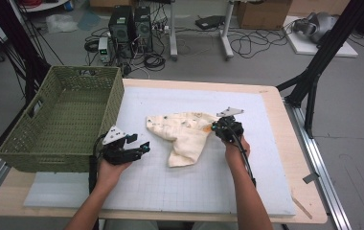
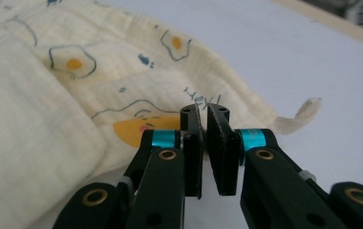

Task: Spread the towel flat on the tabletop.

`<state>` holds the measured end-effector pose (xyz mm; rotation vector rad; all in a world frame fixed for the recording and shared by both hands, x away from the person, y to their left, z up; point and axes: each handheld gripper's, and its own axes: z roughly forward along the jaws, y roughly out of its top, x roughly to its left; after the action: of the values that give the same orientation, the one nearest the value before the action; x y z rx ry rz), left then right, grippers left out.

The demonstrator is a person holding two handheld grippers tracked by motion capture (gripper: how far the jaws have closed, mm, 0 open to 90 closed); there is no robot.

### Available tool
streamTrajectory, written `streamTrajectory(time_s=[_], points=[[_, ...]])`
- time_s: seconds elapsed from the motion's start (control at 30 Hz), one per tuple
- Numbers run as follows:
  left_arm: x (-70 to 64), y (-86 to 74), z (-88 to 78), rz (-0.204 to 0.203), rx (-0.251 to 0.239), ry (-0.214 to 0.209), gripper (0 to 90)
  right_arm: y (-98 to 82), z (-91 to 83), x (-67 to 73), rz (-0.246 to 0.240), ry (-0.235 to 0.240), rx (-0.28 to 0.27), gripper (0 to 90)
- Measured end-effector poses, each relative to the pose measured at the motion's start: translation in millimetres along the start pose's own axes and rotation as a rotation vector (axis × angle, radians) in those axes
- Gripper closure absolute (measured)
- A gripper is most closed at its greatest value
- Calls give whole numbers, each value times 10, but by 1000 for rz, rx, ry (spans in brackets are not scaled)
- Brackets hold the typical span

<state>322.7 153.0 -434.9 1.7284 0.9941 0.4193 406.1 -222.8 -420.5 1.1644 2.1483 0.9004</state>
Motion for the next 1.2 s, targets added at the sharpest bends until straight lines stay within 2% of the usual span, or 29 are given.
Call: streamTrajectory(time_s=[0.13, 0.17, 0.23, 0.3, 0.37, 0.43, 0.47, 0.53, 0.6, 0.77, 0.9, 1.0, 1.07, 1.13, 1.2], points=[[0, -5, 6, 0, 2, -2, 362, -70, -9, -149, 57, -118, 37, 845], [-3, -6, 7, 0, 2, -3, 363, -86, -13, -178, 70, -137, 43, 823], [-8, -6, 9, 2, 3, -10, 363, -98, -43, -203, 110, -151, 34, 695], [-16, -4, 9, 1, 5, -19, 363, -107, -125, -216, 123, -131, 2, 626], [-28, -1, 11, -2, -1, -30, 363, -126, -207, -232, 128, -106, -9, 581], [-36, 5, 9, 0, 2, -27, 363, -189, -323, -250, 121, -86, -40, 571], [-42, 7, 12, -5, 0, -16, 361, -239, -384, -250, 114, -83, -50, 560], [-43, 15, 22, -19, -2, -21, 360, -362, -495, -268, 109, -53, -56, 558], [-60, 36, 49, -10, 6, -27, 361, -502, -610, -276, 105, -42, -66, 549], [-170, 122, 170, -9, 0, -65, 362, -803, -844, -249, 92, -24, -87, 496], [-330, 240, 353, 17, 11, -105, 353, -914, -906, -242, 58, -13, -64, 466], [-475, 343, 505, 53, 27, -133, 346, -947, -932, -259, 73, 2, -74, 431], [-566, 399, 619, 64, 43, -147, 344, -967, -932, -266, 85, 9, -80, 409], [-662, 435, 733, 52, 50, -166, 344, -975, -937, -266, 92, 11, -83, 396], [-764, 463, 846, 80, 66, -174, 344, -970, -949, -262, 99, 16, -92, 392]])
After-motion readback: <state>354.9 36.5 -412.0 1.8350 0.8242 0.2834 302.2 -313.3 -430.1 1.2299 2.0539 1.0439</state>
